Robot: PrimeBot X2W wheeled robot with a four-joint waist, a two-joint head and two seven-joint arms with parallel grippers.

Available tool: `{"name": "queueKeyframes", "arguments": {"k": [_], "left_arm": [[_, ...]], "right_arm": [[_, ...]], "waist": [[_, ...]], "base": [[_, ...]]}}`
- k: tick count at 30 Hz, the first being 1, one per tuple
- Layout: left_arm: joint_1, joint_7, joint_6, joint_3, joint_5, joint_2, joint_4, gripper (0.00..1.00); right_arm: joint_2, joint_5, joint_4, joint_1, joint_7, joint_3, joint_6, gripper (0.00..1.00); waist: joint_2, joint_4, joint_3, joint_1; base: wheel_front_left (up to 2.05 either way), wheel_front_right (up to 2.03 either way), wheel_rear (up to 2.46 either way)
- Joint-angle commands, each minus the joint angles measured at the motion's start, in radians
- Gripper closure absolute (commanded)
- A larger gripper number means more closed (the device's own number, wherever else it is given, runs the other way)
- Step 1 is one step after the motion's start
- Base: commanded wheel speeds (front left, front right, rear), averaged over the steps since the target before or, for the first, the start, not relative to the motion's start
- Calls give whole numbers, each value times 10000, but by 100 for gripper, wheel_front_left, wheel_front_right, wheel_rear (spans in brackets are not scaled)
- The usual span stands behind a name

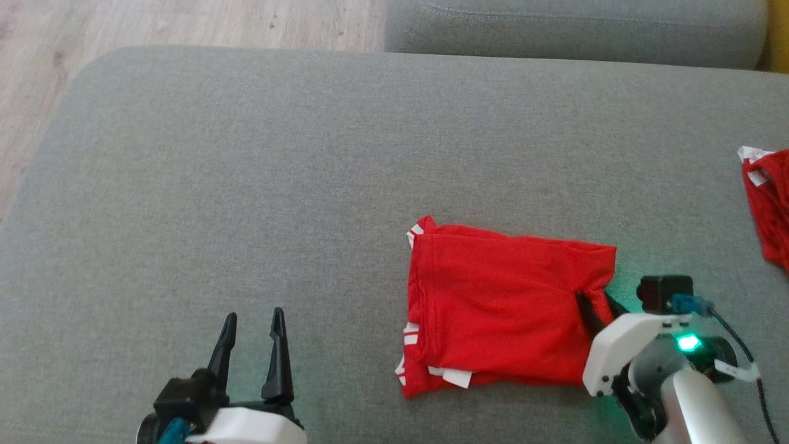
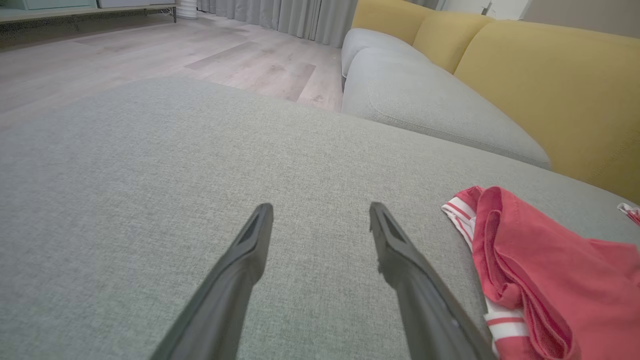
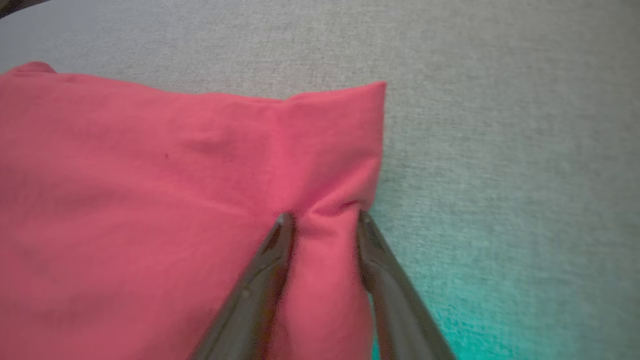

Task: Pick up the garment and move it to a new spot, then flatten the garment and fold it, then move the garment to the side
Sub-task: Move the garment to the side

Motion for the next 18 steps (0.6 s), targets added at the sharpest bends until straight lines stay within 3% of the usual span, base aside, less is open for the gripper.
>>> {"name": "queueKeyframes", "arguments": {"k": [1, 2, 9, 18], "left_arm": [[-461, -111, -48, 376, 118, 32, -246, 0], [-470, -113, -63, 381, 140, 13, -238, 0], [-712, -119, -202, 351, 375, -51, -331, 0], [-1371, -18, -316, 154, 769, 23, -618, 0]], "right_arm": [[-23, -46, -113, -306, 169, 317, -7, 94], [-23, -64, -121, -340, 199, 337, -7, 100], [-187, -165, -635, -992, 6, 128, -7, 100], [-778, -259, -1450, -1940, -60, -454, -7, 100]], "waist": [[0, -42, 47, -1], [0, -82, 73, -1], [0, -831, 344, -1], [0, -2970, 1278, -1]], "base": [[0, 0, 0], [0, 0, 0], [0, 0, 0], [0, 0, 0]]}}
